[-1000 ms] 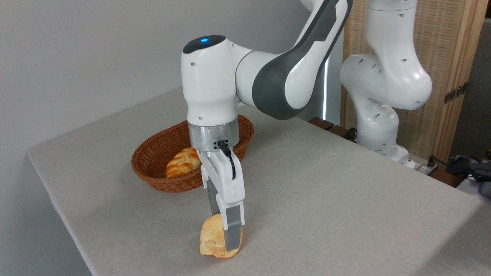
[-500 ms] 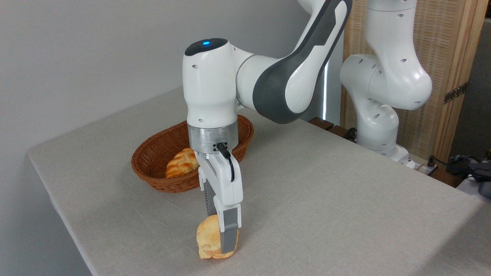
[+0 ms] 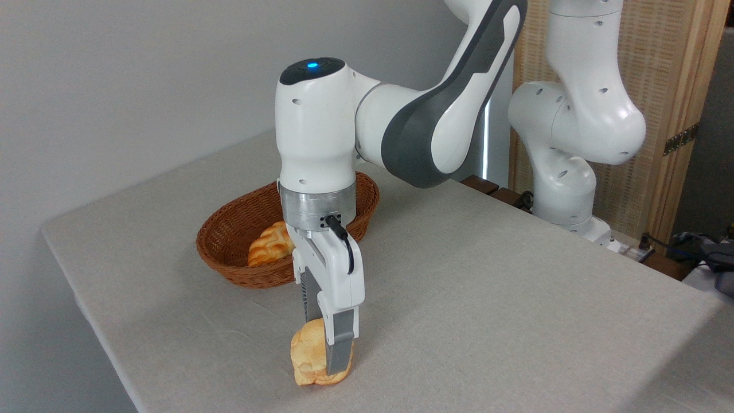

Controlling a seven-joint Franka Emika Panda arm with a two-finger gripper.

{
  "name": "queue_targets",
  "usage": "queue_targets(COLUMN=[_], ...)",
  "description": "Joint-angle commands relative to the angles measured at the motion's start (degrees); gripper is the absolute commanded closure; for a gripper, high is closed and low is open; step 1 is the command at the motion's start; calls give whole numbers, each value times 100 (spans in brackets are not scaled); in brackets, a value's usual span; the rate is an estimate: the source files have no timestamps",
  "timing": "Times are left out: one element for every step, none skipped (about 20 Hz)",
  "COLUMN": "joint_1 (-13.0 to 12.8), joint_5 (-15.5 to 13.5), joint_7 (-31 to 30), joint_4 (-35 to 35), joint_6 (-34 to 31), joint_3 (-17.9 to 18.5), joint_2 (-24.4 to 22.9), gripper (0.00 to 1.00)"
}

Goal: Put bread into the basket
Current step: 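Close the gripper on the round bun and grip it firmly, then lift the held bun and carry it over the basket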

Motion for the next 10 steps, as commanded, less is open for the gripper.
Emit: queue_targets(joint_1=[-50, -50, -50, -50, -50, -50, -50, -50, -59, -68], joint_5=[-95, -95, -95, -95, -95, -95, -103, -112, -138, -243], joint_7=[64, 56, 56, 56, 56, 47, 47, 38, 21, 12], joint_4=[-50, -50, -50, -50, -50, -50, -41, -24, -24, -15], joint_6=[124, 124, 124, 116, 115, 107, 107, 98, 89, 72], joint_3=[48, 48, 48, 48, 48, 48, 48, 48, 30, -5], joint_2=[12, 12, 12, 12, 12, 12, -23, -75, -180, -329], gripper=[54, 54, 54, 54, 54, 54, 54, 54, 54, 52])
